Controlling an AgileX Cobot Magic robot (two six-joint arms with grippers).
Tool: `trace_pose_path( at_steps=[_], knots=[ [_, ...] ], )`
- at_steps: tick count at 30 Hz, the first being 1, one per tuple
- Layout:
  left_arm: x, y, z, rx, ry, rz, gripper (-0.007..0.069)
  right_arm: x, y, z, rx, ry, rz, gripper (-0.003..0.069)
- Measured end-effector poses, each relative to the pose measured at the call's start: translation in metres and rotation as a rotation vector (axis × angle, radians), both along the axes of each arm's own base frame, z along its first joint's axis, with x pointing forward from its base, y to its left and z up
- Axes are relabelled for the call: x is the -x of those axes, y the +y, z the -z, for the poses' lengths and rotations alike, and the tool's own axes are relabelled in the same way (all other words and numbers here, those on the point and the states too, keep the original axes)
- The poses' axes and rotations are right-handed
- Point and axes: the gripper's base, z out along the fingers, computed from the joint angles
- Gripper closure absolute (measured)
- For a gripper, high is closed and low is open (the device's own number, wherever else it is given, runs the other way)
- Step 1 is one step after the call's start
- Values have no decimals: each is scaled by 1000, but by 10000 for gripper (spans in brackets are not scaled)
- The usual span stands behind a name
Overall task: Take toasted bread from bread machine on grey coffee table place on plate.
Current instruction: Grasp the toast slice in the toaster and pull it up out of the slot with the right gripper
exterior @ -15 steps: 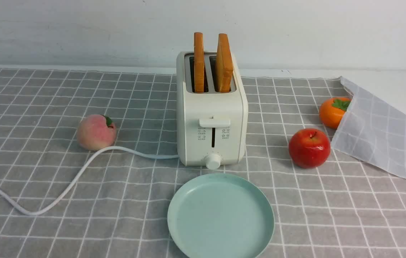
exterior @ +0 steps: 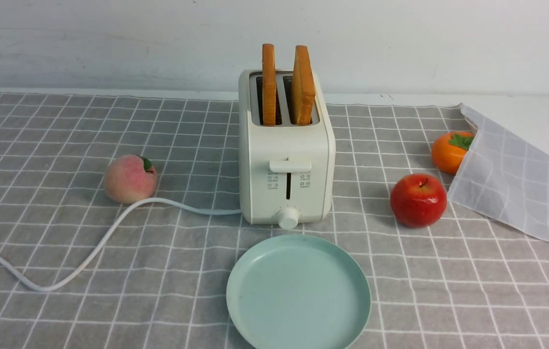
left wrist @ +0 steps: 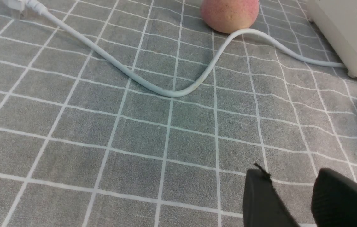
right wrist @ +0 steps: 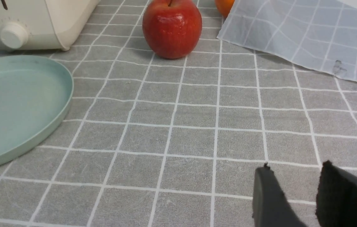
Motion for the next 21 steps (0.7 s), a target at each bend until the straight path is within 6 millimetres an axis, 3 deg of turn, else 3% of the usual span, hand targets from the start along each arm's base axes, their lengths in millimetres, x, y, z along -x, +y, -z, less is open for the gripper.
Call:
trace_pose_path(
  at_steps=[21],
  knots=[
    [0, 0, 0, 0, 0, 0, 386, 0, -1, 0, 0, 0, 28, 419]
  ],
)
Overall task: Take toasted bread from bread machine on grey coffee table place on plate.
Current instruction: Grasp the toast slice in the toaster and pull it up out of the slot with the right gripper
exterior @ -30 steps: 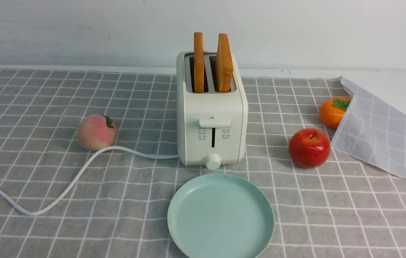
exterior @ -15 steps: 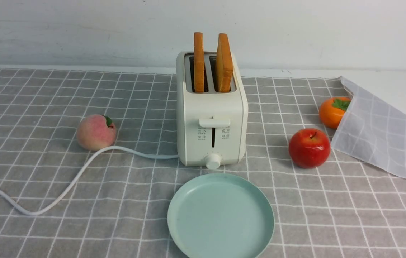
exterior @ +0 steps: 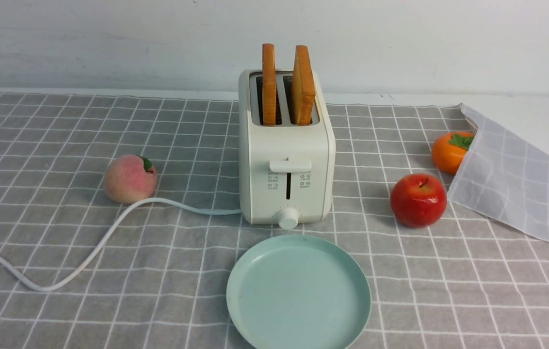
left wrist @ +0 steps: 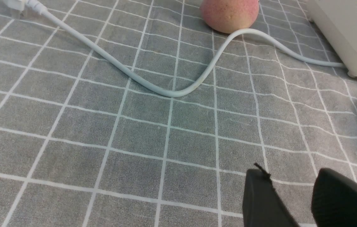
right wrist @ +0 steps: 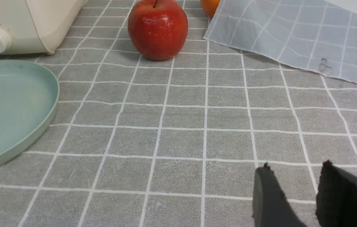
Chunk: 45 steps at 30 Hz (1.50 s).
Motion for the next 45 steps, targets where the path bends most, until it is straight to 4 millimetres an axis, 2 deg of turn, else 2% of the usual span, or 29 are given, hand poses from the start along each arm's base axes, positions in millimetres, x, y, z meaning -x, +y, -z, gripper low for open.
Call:
trace_pose_path(
  at_steps=[22, 28, 29, 33, 42, 45],
  knots=[
    [-1, 0, -3, 13, -31, 1, 386, 0, 0, 0, 3, -1, 0, 419],
    [-4, -2, -16, 85, -178, 0, 386, -2, 0, -4, -51, -77, 17, 419],
    [-5, -2, -24, 103, -258, -3, 386, -4, -1, -9, -77, -136, 30, 419],
    [-5, -1, -33, 118, -364, -7, 386, -5, -3, -18, -124, -235, 57, 419],
    [-4, -1, -37, 124, -408, -9, 386, -5, -4, -22, -140, -269, 67, 419],
    [-3, 0, -47, 163, -509, -16, 386, -5, -6, -27, -216, -332, 94, 419]
  ],
)
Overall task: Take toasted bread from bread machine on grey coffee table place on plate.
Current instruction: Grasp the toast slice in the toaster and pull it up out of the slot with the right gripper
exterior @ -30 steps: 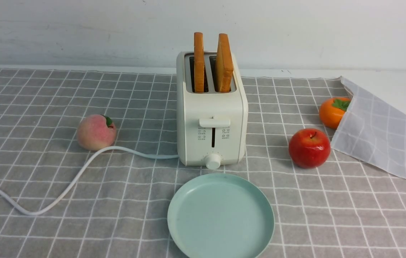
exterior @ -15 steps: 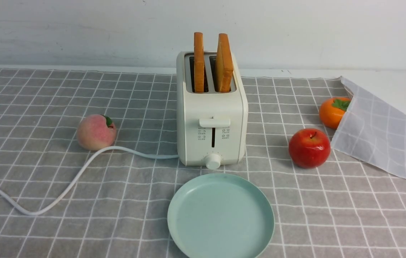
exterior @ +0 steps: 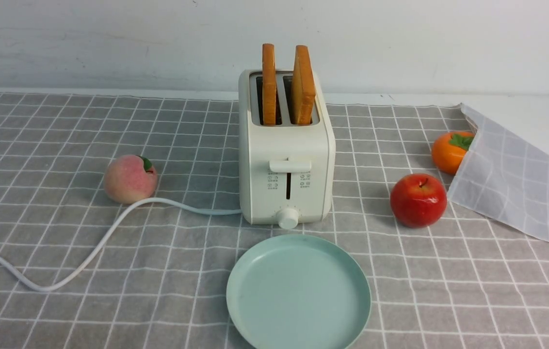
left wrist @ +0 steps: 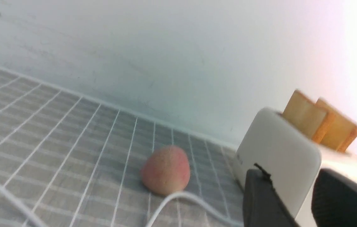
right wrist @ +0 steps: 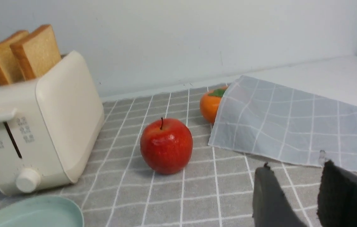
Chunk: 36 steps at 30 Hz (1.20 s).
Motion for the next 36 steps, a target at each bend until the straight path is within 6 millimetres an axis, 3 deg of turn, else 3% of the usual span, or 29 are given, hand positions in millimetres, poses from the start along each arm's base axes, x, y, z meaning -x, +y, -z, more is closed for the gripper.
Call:
trace_pose_path(
  at_steps=[2, 7, 9, 12, 13, 14, 18, 20, 21, 22, 24, 25, 27, 28, 30, 32, 36],
  knots=[
    [1, 1, -5, 38, -52, 1, 386, 0, -1, -2, -43, -28, 9, 419],
    [15, 7, -35, 281, -414, 33, 386, 3, -10, -19, -260, -214, 73, 419],
    [17, 8, -42, 319, -446, 48, 386, 5, -10, -26, -300, -242, 69, 419],
    [27, 8, -75, 347, -495, 77, 386, 14, -9, -62, -329, -328, 34, 419],
    [35, 8, -94, 348, -516, 88, 386, 20, -7, -83, -322, -372, 15, 419],
    [36, 8, -98, 348, -527, 90, 386, 22, -7, -87, -321, -381, 11, 419],
    [52, 6, -182, 329, -498, 117, 386, 44, 2, -179, -279, -437, -82, 419],
    [47, 5, -198, 321, -436, 119, 386, 43, 4, -198, -265, -410, -104, 419],
    [43, 2, -226, 309, -359, 125, 386, 41, 9, -229, -220, -345, -145, 419],
    [37, 1, -226, 306, -316, 124, 386, 41, 10, -232, -213, -335, -148, 419],
    [18, -3, -249, 284, -125, 127, 386, 32, 15, -259, -111, -208, -184, 419],
    [15, -4, -248, 280, -88, 126, 386, 29, 15, -260, -101, -191, -182, 419],
    [-19, -9, -244, 256, 168, 115, 386, 11, 16, -263, -35, -96, -189, 419],
    [-19, -9, -243, 255, 181, 115, 386, 10, 16, -263, -33, -90, -192, 419],
    [-43, -12, -226, 220, 377, 93, 386, -3, 17, -255, -11, -36, -210, 419],
    [-50, -13, -219, 193, 437, 88, 386, -8, 19, -247, -13, -4, -228, 419],
    [-58, -21, -199, 98, 522, 134, 386, -24, 27, -206, -33, 157, -314, 419]
  ],
)
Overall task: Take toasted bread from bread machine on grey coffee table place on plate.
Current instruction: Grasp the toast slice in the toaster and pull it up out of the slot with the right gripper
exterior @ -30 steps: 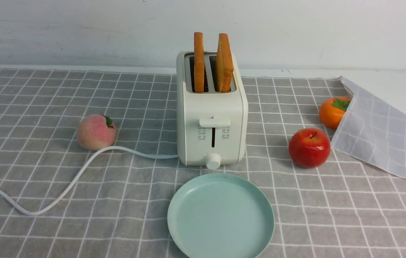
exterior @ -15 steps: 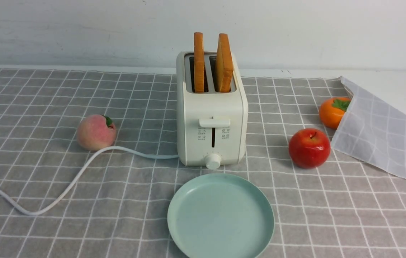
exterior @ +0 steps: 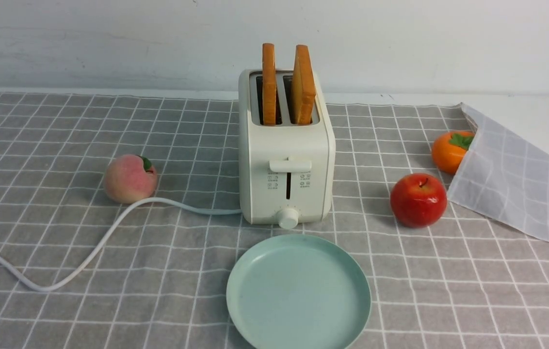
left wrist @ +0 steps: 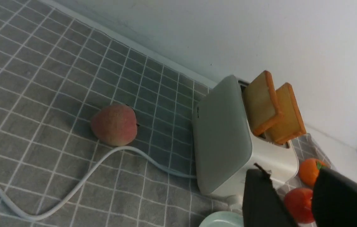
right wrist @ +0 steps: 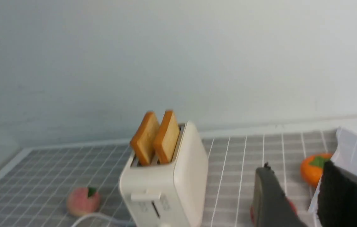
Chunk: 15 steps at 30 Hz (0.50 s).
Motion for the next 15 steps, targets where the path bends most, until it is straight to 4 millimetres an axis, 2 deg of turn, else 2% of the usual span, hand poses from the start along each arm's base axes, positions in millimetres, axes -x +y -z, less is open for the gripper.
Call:
trace_pose_path(
  at_steps=[4, 9, 10, 15],
  knots=[
    [-11, -9, 14, -55, 7, 58, 386, -13, 9, 30, -24, 175, -68, 419],
    [-30, -24, 21, -65, 19, 121, 386, -30, 14, 43, -25, 305, -95, 419],
    [-38, -29, 26, -74, 50, 134, 386, -38, 15, 48, -22, 353, -99, 419],
    [-55, -38, 48, -84, 219, 146, 386, -68, 18, 63, -19, 439, -79, 419]
  ],
)
